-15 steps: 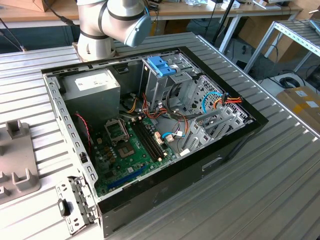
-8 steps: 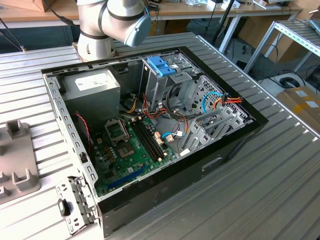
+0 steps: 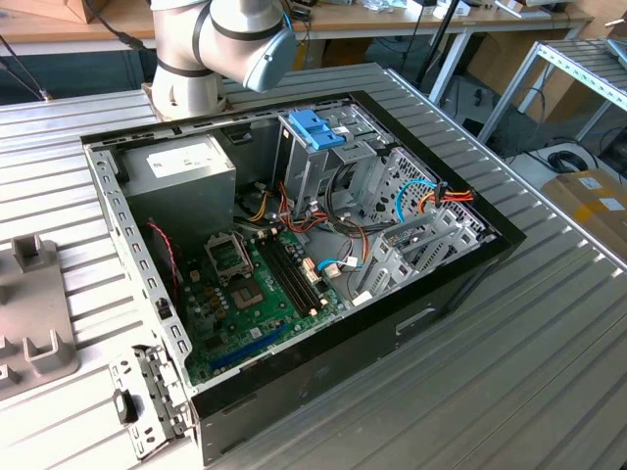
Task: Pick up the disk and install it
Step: 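Pick up the disk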
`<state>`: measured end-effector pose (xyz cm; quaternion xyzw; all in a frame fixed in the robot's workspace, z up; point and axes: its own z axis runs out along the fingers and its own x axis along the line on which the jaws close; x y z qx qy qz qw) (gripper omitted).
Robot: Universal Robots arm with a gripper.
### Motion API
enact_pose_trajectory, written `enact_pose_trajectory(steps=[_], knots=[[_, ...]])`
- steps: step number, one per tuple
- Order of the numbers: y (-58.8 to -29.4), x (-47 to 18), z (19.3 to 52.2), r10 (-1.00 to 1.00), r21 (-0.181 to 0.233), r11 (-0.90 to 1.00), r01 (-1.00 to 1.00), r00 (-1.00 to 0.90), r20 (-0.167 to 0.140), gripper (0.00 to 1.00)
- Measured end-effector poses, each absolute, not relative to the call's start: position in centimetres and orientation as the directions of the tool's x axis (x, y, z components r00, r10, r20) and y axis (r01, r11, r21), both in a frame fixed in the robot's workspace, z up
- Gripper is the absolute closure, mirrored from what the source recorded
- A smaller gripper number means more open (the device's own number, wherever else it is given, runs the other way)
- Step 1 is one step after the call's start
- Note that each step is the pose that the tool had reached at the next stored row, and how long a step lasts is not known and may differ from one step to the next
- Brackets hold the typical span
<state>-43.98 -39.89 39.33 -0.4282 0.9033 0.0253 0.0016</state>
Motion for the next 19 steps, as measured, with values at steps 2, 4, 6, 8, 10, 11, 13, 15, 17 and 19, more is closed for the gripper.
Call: enact_pose_trajectory(steps=[2,4,6,8,10,11,13,15,17,19], knots=[[-39.89,-43.98,39.33,-0.780,0.044,0.624,-0.780,-0.625,-0.024,0.70],[-39.89,-43.98,39.33,-0.785,0.044,0.617,-0.786,-0.619,-0.025,0.70],[-39.89,-43.98,39.33,-0.790,0.044,0.611,-0.790,-0.612,-0.024,0.70],[-39.89,-43.98,39.33,-0.796,0.044,0.604,-0.796,-0.605,-0.024,0.70],[-39.89,-43.98,39.33,-0.802,0.044,0.596,-0.802,-0.597,-0.024,0.70],[-39.89,-43.98,39.33,-0.804,0.044,0.593,-0.804,-0.594,-0.024,0.70],[-39.89,-43.98,39.33,-0.810,0.044,0.585,-0.810,-0.586,-0.024,0.70],[-39.89,-43.98,39.33,-0.815,0.044,0.578,-0.815,-0.579,-0.024,0.70],[-39.89,-43.98,39.33,-0.820,0.044,0.571,-0.820,-0.572,-0.024,0.70],[-39.89,-43.98,39.33,-0.824,0.044,0.565,-0.824,-0.566,-0.025,0.70]])
